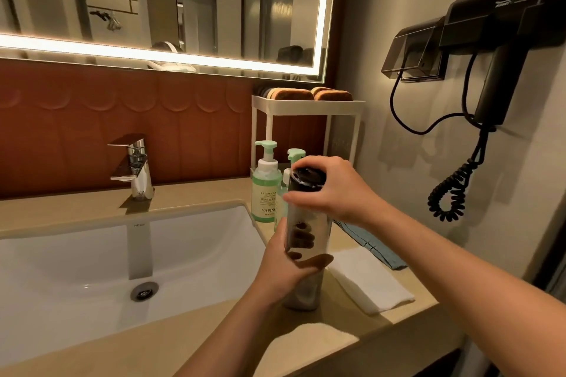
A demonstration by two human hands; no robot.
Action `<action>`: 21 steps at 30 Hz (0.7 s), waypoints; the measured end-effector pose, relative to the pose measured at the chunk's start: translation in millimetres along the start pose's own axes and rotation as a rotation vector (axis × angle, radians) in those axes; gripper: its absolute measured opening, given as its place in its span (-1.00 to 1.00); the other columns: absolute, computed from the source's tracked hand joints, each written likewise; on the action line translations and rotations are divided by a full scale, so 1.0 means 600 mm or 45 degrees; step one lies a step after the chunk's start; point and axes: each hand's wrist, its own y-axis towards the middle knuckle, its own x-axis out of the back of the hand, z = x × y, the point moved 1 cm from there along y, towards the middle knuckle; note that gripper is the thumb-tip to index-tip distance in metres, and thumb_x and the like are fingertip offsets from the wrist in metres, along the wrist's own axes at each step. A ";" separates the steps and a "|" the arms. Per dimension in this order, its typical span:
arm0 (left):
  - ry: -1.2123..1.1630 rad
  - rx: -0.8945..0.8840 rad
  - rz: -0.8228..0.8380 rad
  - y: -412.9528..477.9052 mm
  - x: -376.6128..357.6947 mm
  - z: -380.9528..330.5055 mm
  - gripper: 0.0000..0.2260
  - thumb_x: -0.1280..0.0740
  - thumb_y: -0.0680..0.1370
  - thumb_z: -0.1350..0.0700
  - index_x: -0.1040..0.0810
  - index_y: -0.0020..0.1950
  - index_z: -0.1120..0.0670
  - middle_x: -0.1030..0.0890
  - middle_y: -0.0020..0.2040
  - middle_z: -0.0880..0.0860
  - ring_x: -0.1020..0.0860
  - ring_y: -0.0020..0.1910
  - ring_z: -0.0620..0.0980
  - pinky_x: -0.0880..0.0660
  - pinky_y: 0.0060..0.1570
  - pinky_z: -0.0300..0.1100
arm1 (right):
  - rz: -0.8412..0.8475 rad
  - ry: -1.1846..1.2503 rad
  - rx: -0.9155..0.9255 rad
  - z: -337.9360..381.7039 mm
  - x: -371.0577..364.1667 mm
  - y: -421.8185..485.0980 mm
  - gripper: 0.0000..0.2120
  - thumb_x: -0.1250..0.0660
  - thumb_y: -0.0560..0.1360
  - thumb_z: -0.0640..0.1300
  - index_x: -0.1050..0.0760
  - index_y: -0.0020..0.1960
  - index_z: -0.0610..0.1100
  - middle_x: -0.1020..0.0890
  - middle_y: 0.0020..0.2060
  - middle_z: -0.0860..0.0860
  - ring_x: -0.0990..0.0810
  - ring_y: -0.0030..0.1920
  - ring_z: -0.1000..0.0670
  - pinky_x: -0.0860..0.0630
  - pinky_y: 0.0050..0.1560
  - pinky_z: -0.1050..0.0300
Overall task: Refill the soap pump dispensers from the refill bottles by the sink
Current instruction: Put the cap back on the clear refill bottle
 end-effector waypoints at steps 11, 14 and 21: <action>-0.091 0.031 -0.286 0.040 -0.052 0.006 -0.45 -0.49 0.38 0.13 -0.25 0.19 -0.16 -0.44 0.13 -0.09 -0.40 0.15 -0.11 -0.42 -0.21 -0.51 | -0.418 -0.362 -0.140 -0.028 -0.021 0.035 -0.71 -0.38 0.41 0.08 -0.56 -0.02 -0.11 -0.56 -0.19 0.04 -0.44 -0.25 0.12 -0.24 -0.35 0.38; -0.099 0.088 -0.305 0.062 -0.063 0.028 -0.51 -0.43 0.43 0.08 -0.24 0.21 -0.20 -0.40 0.22 -0.04 -0.40 0.24 0.01 -0.51 0.14 -0.12 | -0.448 -0.510 -0.153 -0.051 -0.024 0.054 -0.67 -0.24 0.49 0.11 -0.57 0.01 -0.13 -0.53 -0.13 -0.01 -0.44 -0.14 0.03 -0.18 -0.34 0.30; 0.799 0.070 -0.549 0.105 -0.069 0.036 -0.30 -0.45 0.40 -0.04 -0.10 0.38 0.00 -0.24 0.36 0.01 -0.22 0.37 0.02 -0.28 0.36 -0.02 | -0.372 -0.751 -0.076 -0.073 -0.024 0.081 -0.64 -0.02 0.62 0.00 -0.50 0.04 -0.19 -0.57 0.01 -0.07 -0.48 0.05 -0.07 -0.32 -0.03 0.12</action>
